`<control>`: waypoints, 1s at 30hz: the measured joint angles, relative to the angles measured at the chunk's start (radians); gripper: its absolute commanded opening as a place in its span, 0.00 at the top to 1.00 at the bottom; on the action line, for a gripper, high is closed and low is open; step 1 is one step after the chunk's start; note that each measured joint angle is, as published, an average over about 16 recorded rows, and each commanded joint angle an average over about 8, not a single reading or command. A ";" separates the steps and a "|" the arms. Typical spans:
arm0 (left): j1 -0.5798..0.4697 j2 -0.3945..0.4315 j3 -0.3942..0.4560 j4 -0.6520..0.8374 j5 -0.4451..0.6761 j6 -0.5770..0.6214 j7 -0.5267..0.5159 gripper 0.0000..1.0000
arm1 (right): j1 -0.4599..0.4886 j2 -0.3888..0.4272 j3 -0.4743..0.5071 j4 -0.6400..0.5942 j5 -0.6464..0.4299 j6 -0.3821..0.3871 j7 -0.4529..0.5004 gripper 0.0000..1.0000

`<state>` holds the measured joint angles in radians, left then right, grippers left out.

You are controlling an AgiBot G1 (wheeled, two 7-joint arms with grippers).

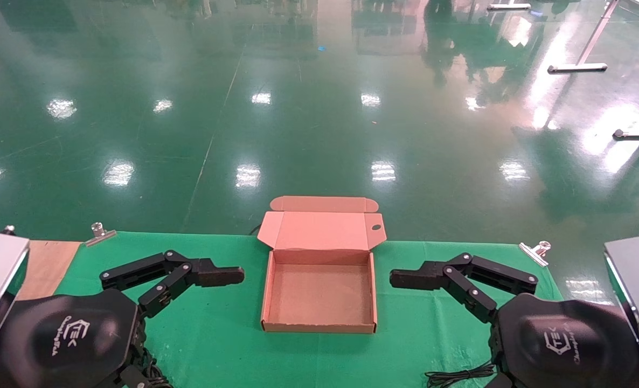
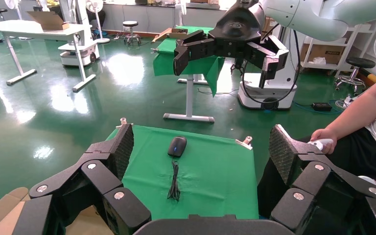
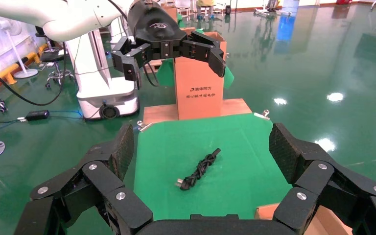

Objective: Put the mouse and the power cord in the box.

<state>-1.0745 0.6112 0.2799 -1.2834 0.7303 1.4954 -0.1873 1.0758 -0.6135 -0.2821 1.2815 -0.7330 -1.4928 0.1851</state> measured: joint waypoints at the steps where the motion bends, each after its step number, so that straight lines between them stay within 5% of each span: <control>1: 0.000 0.000 0.000 0.000 0.000 0.000 0.000 0.00 | 0.000 0.000 0.000 0.000 0.000 0.000 0.000 0.00; 30: -0.026 0.015 0.040 0.023 0.056 0.004 -0.039 0.00 | 0.030 0.005 -0.016 0.011 -0.070 -0.002 -0.028 0.00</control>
<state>-1.1007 0.6264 0.3199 -1.2600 0.7867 1.4992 -0.2261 1.1063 -0.6088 -0.2978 1.2924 -0.8035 -1.4943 0.1568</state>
